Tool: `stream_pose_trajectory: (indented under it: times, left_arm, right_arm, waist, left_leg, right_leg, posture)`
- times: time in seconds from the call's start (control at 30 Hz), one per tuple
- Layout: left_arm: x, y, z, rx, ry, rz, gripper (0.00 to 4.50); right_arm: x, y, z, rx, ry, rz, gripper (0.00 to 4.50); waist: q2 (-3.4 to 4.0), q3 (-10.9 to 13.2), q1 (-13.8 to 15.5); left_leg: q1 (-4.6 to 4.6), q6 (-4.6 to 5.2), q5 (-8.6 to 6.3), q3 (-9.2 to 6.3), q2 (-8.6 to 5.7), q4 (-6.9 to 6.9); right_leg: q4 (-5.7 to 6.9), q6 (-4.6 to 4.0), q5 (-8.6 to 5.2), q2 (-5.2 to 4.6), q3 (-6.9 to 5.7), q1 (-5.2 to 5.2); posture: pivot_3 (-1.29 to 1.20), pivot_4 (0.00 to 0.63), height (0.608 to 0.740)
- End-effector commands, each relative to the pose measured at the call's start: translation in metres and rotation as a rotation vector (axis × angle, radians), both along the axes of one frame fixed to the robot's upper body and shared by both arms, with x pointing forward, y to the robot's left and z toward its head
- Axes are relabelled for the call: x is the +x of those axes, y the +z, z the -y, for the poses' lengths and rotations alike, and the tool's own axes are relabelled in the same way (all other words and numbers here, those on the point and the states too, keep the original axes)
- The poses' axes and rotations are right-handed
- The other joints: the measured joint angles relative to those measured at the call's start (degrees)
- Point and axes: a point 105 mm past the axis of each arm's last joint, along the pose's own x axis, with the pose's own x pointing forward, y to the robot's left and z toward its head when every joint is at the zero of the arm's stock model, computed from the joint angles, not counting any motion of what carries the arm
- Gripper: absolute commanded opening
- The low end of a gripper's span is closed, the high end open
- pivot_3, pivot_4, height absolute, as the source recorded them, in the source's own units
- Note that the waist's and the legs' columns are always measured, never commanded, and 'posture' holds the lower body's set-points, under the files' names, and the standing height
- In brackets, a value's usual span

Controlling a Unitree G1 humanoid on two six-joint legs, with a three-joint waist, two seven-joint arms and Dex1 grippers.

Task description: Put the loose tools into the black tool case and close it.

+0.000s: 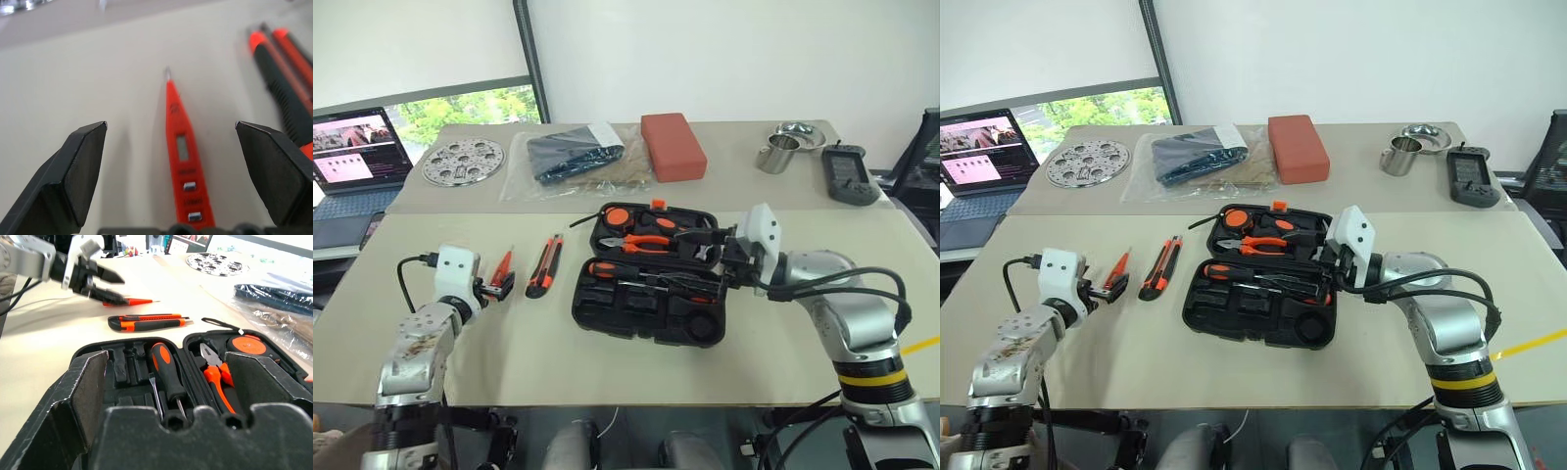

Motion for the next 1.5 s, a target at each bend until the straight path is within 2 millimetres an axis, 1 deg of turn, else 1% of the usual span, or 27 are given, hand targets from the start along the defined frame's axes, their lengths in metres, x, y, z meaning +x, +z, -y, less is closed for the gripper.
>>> stream_pose_trajectory:
  times: [0.03, 0.13, 0.2, 0.23, 0.27, 0.3, 0.37, 0.4, 0.47, 0.5, 0.53, 0.57, 0.6, 0.67, 0.73, 0.83, 0.9, 0.93, 1.03, 1.13, 1.2, 1.3, 1.4, 1.5]
  left_arm:
    - [0.009, 0.004, -0.008, -0.001, 0.062, 0.018, 4.5]
    - [0.009, -0.01, -0.005, -0.007, 0.035, -0.046, 4.5]
    - [0.01, -0.018, -0.001, -0.017, 0.01, -0.081, 3.99]
    - [0.01, -0.02, 0.0, -0.022, 0.0, -0.093, 3.83]
    - [0.01, -0.021, 0.0, -0.025, -0.005, -0.101, 3.33]
    - [0.01, -0.021, 0.0, -0.028, -0.007, -0.105, 3.09]
    - [0.011, -0.022, -0.001, -0.042, -0.004, -0.109, 2.43]
    - [0.011, -0.021, -0.002, -0.049, -0.001, -0.107, 1.93]
    - [0.012, -0.021, -0.003, -0.056, 0.002, -0.104, 1.39]
    - [0.013, -0.019, -0.004, -0.057, 0.004, -0.091, 0.96]
    - [0.015, -0.015, -0.005, -0.057, 0.002, -0.069, 0.65]
    - [0.016, -0.011, -0.006, -0.059, -0.003, -0.044, 0.49]
    - [0.018, -0.007, -0.006, -0.063, -0.011, -0.021, 0.5]
    - [0.024, 0.012, -0.001, -0.078, -0.062, 0.066, 0.5]
    - [0.029, 0.037, 0.011, -0.112, -0.163, 0.17, 0.5]
    - [0.031, 0.078, 0.041, -0.138, -0.398, 0.331, 0.5]
    - [0.031, 0.097, 0.062, -0.127, -0.533, 0.394, 0.5]
    - [0.03, 0.101, 0.078, -0.089, -0.645, 0.4, 0.5]
    - [0.027, 0.099, 0.109, -0.014, -0.874, 0.381, 0.5]
    - [0.025, 0.1, 0.135, 0.01, -1.074, 0.352, 0.5]
    - [0.021, 0.095, 0.149, 0.035, -1.197, 0.305, 0.5]
    - [0.013, 0.084, 0.164, 0.106, -1.366, 0.221, 0.5]
    - [0.008, 0.072, 0.171, 0.177, -1.486, 0.139, 0.5]
    - [0.004, 0.063, 0.175, 0.221, -1.563, 0.072, 0.5]
  right_arm:
    - [-0.004, 0.015, -0.003, 0.052, 0.006, 0.064, 4.47]
    - [-0.005, 0.016, -0.004, 0.074, 0.003, 0.072, 4.47]
    - [-0.005, 0.015, -0.004, 0.077, 0.004, 0.079, 4.5]
    - [-0.005, 0.015, -0.003, 0.078, 0.003, 0.082, 4.5]
    - [-0.005, 0.015, -0.003, 0.08, 0.0, 0.083, 4.5]
    - [-0.005, 0.015, -0.003, 0.081, -0.002, 0.084, 4.5]
    - [-0.005, 0.016, 0.0, 0.082, -0.01, 0.086, 4.5]
    - [-0.005, 0.017, 0.001, 0.083, -0.014, 0.087, 4.5]
    - [-0.004, 0.017, 0.002, 0.084, -0.018, 0.088, 4.5]
    - [-0.004, 0.018, 0.003, 0.087, -0.02, 0.089, 4.5]
    - [-0.005, 0.018, 0.004, 0.091, -0.024, 0.088, 4.5]
    - [-0.005, 0.019, 0.006, 0.095, -0.027, 0.087, 4.5]
    - [-0.005, 0.019, 0.007, 0.098, -0.029, 0.086, 4.5]
    - [-0.007, 0.019, 0.011, 0.11, -0.033, 0.08, 4.5]
    - [-0.009, 0.018, 0.016, 0.113, -0.037, 0.076, 4.5]
    - [-0.012, 0.012, 0.025, 0.102, -0.052, 0.058, 4.5]
    - [-0.016, 0.009, 0.031, 0.097, -0.055, 0.047, 4.5]
    - [-0.018, 0.006, 0.035, 0.085, -0.056, 0.028, 4.5]
    - [-0.022, 0.0, 0.042, 0.069, -0.06, 0.003, 4.5]
    - [-0.023, -0.001, 0.048, 0.06, -0.079, 0.016, 4.5]
    - [-0.026, -0.002, 0.051, 0.054, -0.08, 0.011, 4.5]
    - [-0.029, -0.004, 0.055, 0.039, -0.084, 0.008, 4.5]
    - [-0.033, -0.007, 0.056, 0.033, -0.093, 0.002, 4.5]
    - [-0.037, -0.012, 0.059, 0.007, -0.106, -0.006, 4.5]
  waist:
    - [0.0, 0.0, 0.0]
    - [0.01, 0.0, 0.0]
    - [0.02, 0.0, 0.0]
    - [0.03, 0.0, 0.0]
    - [0.04, 0.0, 0.0]
    - [0.04, 0.0, 0.0]
    - [0.04, 0.0, 0.0]
    - [0.04, 0.0, 0.0]
    - [0.05, 0.0, -0.1]
    - [0.05, 0.0, -0.2]
    - [0.06, 0.0, -0.3]
    - [0.06, 0.0, -0.3]
    - [0.05, 0.0, -0.3]
    - [0.04, 0.0, -0.2]
    - [-0.02, 0.0, -0.1]
    - [-0.07, 0.0, 0.2]
    - [-0.07, 0.0, 0.6]
    - [-0.06, 0.0, 0.7]
    - [0.03, 0.0, 0.8]
    - [0.03, 0.0, 0.6]
    - [0.02, 0.0, 0.4]
    - [0.02, 0.0, 0.2]
    - [0.02, 0.0, 0.0]
    - [0.01, 0.0, -0.1]
  left_leg:
    - [0.01, 0.0, 0.0, 0.0, 0.0, 0.0]
    - [0.02, -0.01, 0.0, 0.01, 0.0, 0.0]
    - [0.05, -0.01, 0.0, 0.02, -0.01, -0.01]
    - [0.08, -0.02, 0.0, 0.03, -0.02, -0.02]
    - [0.12, -0.02, 0.0, 0.05, -0.02, -0.02]
    - [0.13, -0.02, 0.0, 0.06, -0.02, -0.03]
    - [0.16, -0.03, 0.0, 0.07, -0.01, -0.03]
    - [0.17, -0.03, 0.01, 0.07, 0.0, -0.03]
    - [0.19, -0.04, 0.01, 0.07, 0.01, -0.03]
    - [0.2, -0.04, 0.01, 0.07, 0.02, -0.04]
    - [0.2, -0.04, 0.01, 0.08, 0.03, -0.05]
    - [0.2, -0.04, 0.01, 0.09, 0.03, -0.06]
    - [0.21, -0.04, 0.01, 0.09, 0.03, -0.06]
    - [0.2, -0.04, 0.01, 0.09, 0.04, -0.05]
    - [0.15, -0.05, 0.01, 0.09, 0.03, -0.06]
    - [-0.01, -0.08, 0.01, 0.1, 0.01, -0.05]
    - [-0.06, -0.1, 0.03, 0.13, -0.01, -0.03]
    - [-0.08, -0.1, 0.03, 0.15, -0.04, -0.03]
    - [-0.1, -0.1, 0.02, 0.21, -0.08, -0.06]
    - [-0.11, -0.09, 0.02, 0.28, -0.07, -0.08]
    - [-0.15, -0.09, 0.02, 0.28, -0.04, -0.07]
    - [-0.18, -0.09, 0.01, 0.29, -0.04, -0.07]
    - [-0.18, -0.08, 0.01, 0.29, -0.05, -0.07]
    - [-0.19, -0.07, 0.0, 0.27, -0.03, -0.06]
  right_leg:
    - [0.0, 0.0, 0.0, 0.01, 0.0, 0.0]
    - [0.0, 0.0, 0.0, 0.02, 0.0, 0.01]
    - [0.01, 0.0, 0.0, 0.01, 0.0, 0.02]
    - [0.01, 0.0, 0.0, 0.01, 0.0, 0.04]
    - [0.02, 0.0, 0.0, 0.0, 0.0, 0.05]
    - [0.02, 0.0, 0.0, -0.01, 0.0, 0.06]
    - [0.02, -0.01, 0.0, -0.01, 0.0, 0.07]
    - [0.03, -0.01, 0.0, 0.0, 0.0, 0.08]
    - [0.04, -0.01, 0.0, 0.0, 0.0, 0.08]
    - [0.05, -0.01, 0.0, 0.01, 0.01, 0.07]
    - [0.05, -0.02, 0.01, 0.02, 0.02, 0.07]
    - [0.06, -0.02, 0.01, 0.02, 0.02, 0.06]
    - [0.06, -0.02, 0.01, 0.02, 0.02, 0.05]
    - [0.05, -0.02, 0.01, 0.03, 0.01, 0.06]
    - [0.02, -0.03, 0.01, 0.02, 0.0, 0.03]
    - [-0.04, -0.04, 0.02, -0.01, -0.06, 0.0]
    - [-0.1, -0.04, 0.02, -0.03, -0.1, -0.01]
    - [-0.17, -0.04, 0.03, -0.05, -0.12, 0.02]
    - [-0.4, -0.07, 0.08, -0.04, -0.11, 0.06]
    - [-0.5, -0.08, 0.1, 0.05, -0.08, 0.06]
    - [-0.49, -0.08, 0.1, 0.16, -0.07, 0.02]
    - [-0.52, -0.08, 0.1, 0.24, -0.08, 0.01]
    - [-0.53, -0.08, 0.1, 0.25, -0.06, 0.01]
    - [-0.53, -0.08, 0.1, 0.27, -0.04, 0.0]
  posture:
    - [0.0, 0.15, 0.74]
    - [0.0, 0.15, 0.74]
    - [0.0, 0.15, 0.74]
    - [0.0, 0.15, 0.74]
    - [0.0, 0.15, 0.74]
    - [0.0, 0.15, 0.74]
    - [0.0, 0.15, 0.74]
    - [0.0, 0.15, 0.74]
    - [0.0, 0.15, 0.74]
    - [0.0, 0.15, 0.74]
    - [0.0, 0.15, 0.74]
    - [0.0, 0.15, 0.74]
    - [0.0, 0.15, 0.74]
    - [0.0, 0.15, 0.74]
    - [0.0, 0.15, 0.74]
    - [0.0, 0.15, 0.74]
    - [0.0, 0.15, 0.74]
    - [0.0, 0.15, 0.74]
    - [0.0, 0.15, 0.74]
    - [0.0, 0.15, 0.74]
    - [0.0, 0.15, 0.74]
    - [0.0, 0.15, 0.74]
    - [0.0, 0.15, 0.74]
    - [0.0, 0.15, 0.74]
